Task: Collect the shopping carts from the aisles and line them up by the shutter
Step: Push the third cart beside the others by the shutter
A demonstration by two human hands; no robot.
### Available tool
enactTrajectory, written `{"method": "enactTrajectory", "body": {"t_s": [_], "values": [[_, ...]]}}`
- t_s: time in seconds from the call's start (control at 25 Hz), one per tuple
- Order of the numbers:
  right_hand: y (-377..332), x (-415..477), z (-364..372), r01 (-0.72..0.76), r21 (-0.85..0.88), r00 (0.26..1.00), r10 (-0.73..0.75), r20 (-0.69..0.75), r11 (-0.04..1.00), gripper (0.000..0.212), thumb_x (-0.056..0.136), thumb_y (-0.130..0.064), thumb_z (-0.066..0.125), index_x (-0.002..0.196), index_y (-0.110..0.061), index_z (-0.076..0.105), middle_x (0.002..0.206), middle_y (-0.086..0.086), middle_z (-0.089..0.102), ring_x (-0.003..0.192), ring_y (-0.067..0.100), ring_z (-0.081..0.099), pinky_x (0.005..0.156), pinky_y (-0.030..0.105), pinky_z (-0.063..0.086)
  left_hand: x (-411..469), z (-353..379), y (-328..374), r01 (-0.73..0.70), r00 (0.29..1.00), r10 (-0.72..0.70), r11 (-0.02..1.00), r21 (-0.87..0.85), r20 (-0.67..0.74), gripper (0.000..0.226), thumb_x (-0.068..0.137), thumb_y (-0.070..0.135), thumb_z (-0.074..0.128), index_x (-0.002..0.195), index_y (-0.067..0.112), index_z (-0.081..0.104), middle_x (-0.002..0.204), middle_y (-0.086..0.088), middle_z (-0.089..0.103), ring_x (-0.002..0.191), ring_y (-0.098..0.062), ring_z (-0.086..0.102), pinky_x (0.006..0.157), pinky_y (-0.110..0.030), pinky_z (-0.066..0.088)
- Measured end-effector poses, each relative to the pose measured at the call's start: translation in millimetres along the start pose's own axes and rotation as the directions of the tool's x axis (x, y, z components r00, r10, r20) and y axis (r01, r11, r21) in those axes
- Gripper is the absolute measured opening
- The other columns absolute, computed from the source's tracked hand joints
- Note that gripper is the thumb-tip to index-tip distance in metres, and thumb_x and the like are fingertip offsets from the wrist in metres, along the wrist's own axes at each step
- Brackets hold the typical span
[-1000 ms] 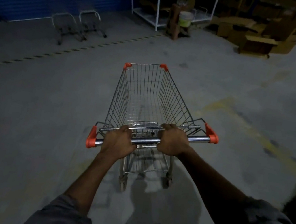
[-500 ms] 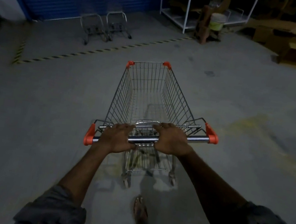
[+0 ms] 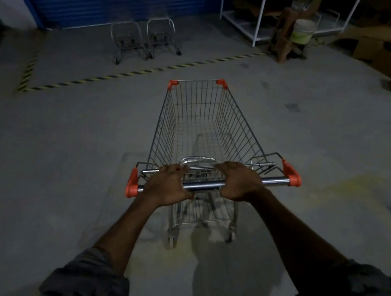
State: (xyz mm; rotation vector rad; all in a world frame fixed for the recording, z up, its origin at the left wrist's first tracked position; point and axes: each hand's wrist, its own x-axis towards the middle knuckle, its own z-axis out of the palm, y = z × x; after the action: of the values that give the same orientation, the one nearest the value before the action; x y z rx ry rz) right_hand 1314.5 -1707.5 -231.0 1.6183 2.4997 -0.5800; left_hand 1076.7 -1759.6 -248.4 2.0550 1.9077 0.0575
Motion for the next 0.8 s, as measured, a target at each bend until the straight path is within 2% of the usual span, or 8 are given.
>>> {"method": "enactTrajectory", "body": {"t_s": [0.12, 0.24, 0.52, 0.68, 0.8], "values": [[-1, 46, -11, -0.011, -0.062, 0.995, 0.005, -0.098, 0.998, 0.089, 0.066, -0.051, 0.053, 0.151, -0.031, 0.038, 0.152, 0.0, 0.047, 0.139, 0.025, 0.043, 0.111, 0.044, 0.041, 40, -13, -15, -0.005, 0.996, 0.007, 1.0, 0.019, -0.084, 0.087, 0.075, 0.071, 0.066, 0.15, 0.031, 0.046, 0.153, 0.0, 0.049, 0.137, -0.028, 0.045, 0.11, -0.039, 0.041], [-3, 95, -23, -0.019, -0.087, 0.992, 0.008, -0.125, 0.996, 0.089, 0.063, -0.054, 0.049, 0.149, -0.031, 0.041, 0.147, -0.001, 0.052, 0.135, 0.024, 0.047, 0.108, 0.044, 0.043, 82, -28, -32, -0.003, 0.991, 0.007, 1.0, 0.03, -0.135, 0.083, 0.077, 0.067, 0.07, 0.148, 0.028, 0.05, 0.15, 0.0, 0.053, 0.135, -0.027, 0.048, 0.109, -0.037, 0.041], [2, 224, -58, 0.013, -0.099, 0.991, -0.026, -0.13, 0.995, 0.085, 0.073, -0.057, 0.061, 0.15, -0.029, 0.04, 0.149, 0.002, 0.05, 0.135, 0.026, 0.046, 0.106, 0.046, 0.042, 194, -65, -81, -0.004, 0.985, 0.012, 0.999, 0.045, -0.174, 0.078, 0.08, 0.064, 0.071, 0.147, 0.03, 0.051, 0.148, 0.002, 0.055, 0.133, -0.025, 0.052, 0.104, -0.038, 0.045], [17, 296, -88, 0.05, -0.094, 0.99, -0.061, -0.126, 0.994, 0.087, 0.069, -0.058, 0.059, 0.15, -0.03, 0.042, 0.148, 0.003, 0.052, 0.133, 0.028, 0.049, 0.104, 0.044, 0.044, 267, -84, -99, 0.057, 0.987, -0.051, 0.998, 0.037, -0.151, 0.081, 0.078, 0.063, 0.071, 0.15, 0.033, 0.047, 0.153, 0.005, 0.05, 0.138, -0.021, 0.048, 0.108, -0.035, 0.041], [25, 348, -113, 0.09, -0.15, 0.982, -0.112, -0.151, 0.985, 0.077, 0.073, -0.061, 0.058, 0.144, -0.031, 0.049, 0.14, 0.003, 0.058, 0.125, 0.027, 0.057, 0.099, 0.042, 0.047, 314, -99, -108, 0.092, 0.983, -0.081, 0.994, 0.057, -0.166, 0.08, 0.079, 0.061, 0.071, 0.149, 0.031, 0.049, 0.154, 0.005, 0.049, 0.139, -0.02, 0.047, 0.109, -0.033, 0.041]]}}
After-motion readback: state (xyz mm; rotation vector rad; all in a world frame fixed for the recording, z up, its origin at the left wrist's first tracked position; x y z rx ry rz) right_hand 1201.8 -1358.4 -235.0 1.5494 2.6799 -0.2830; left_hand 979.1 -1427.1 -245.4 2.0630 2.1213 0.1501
